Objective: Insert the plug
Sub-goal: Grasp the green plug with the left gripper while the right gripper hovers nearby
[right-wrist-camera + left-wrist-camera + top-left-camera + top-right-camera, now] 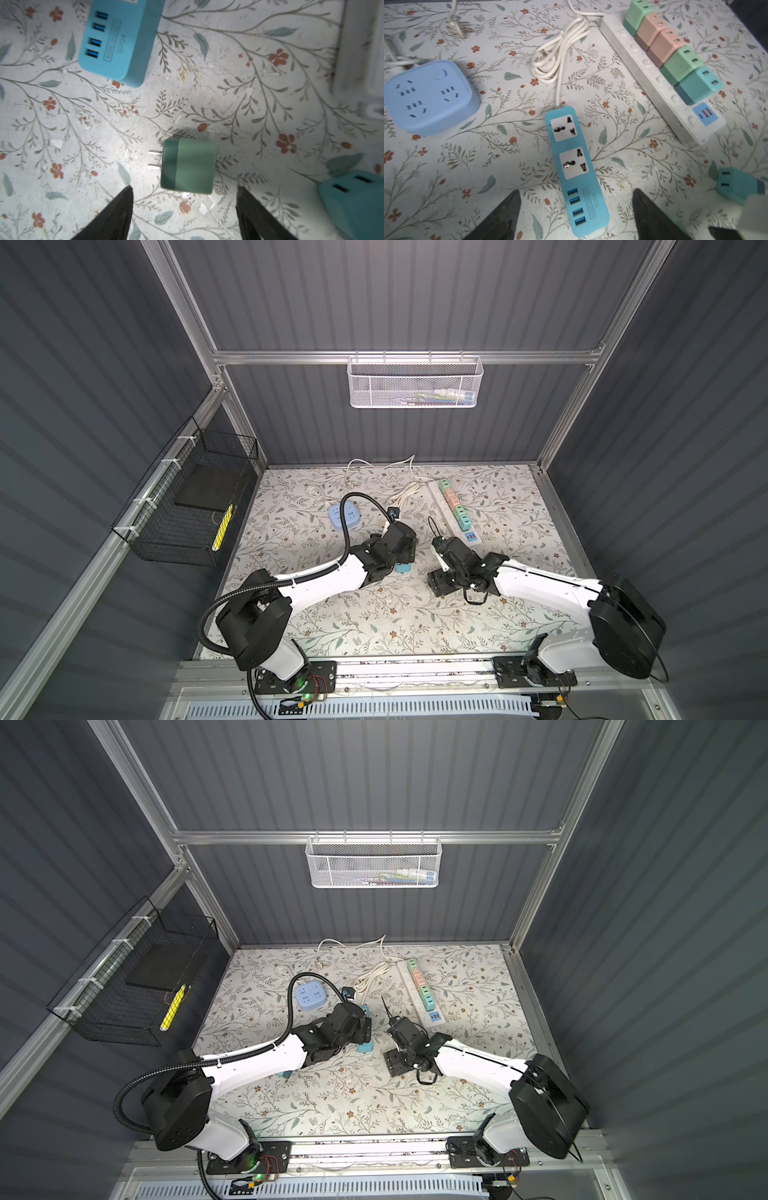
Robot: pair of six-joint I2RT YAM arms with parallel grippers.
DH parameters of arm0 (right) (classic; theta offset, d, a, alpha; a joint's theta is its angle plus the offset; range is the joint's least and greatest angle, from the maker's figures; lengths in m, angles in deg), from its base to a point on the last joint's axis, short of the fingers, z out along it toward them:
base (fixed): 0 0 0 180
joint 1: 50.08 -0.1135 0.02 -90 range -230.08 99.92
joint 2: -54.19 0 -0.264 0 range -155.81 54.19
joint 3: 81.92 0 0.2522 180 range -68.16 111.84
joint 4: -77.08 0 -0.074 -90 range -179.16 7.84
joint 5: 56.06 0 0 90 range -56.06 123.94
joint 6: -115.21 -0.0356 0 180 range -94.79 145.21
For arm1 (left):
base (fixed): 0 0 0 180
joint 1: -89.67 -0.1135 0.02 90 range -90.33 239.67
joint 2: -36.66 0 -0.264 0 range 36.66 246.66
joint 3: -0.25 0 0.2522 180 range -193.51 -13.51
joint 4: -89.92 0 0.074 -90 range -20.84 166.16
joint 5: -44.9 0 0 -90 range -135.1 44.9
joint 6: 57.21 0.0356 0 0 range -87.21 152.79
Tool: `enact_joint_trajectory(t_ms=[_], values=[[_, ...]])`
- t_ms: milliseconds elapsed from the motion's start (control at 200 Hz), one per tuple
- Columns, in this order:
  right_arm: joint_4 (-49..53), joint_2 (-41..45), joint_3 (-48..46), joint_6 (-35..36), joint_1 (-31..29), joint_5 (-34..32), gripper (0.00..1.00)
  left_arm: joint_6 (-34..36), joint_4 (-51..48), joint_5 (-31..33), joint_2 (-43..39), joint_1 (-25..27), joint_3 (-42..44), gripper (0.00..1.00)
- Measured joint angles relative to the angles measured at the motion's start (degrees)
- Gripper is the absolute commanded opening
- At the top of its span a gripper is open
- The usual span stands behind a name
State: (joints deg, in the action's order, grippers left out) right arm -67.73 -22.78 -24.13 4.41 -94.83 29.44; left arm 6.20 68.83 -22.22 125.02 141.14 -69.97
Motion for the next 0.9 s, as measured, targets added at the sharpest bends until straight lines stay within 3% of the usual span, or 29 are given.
enact_joint_trajectory(t_ms=[195, 250, 355, 670, 901], values=[[-4.3, 12.9, -9.0, -4.3, 6.1, -2.0, 0.77, 6.9, 5.9, -10.5, -1.4, 0.3, 2.1, 0.71], [-4.8, 17.1, -12.2, -5.1, 7.5, -2.8, 0.77, 8.4, 6.6, -12.2, -1.6, 0.5, 2.3, 0.66], [-4.9, 22.8, -14.9, -6.9, 9.8, -3.8, 0.76, 12.3, 5.7, -14.1, -0.9, 1.5, 1.2, 0.66], [-3.6, 28.2, -14.8, -10.4, 19.6, -6.5, 0.68, 24.1, -6.3, -15.8, 11.9, 8.0, -13.1, 0.62], [-3.6, 30.7, -14.8, -10.7, 21.7, -6.0, 0.69, 29.2, -14.3, -20.7, 18.3, 9.0, -15.7, 0.64]])
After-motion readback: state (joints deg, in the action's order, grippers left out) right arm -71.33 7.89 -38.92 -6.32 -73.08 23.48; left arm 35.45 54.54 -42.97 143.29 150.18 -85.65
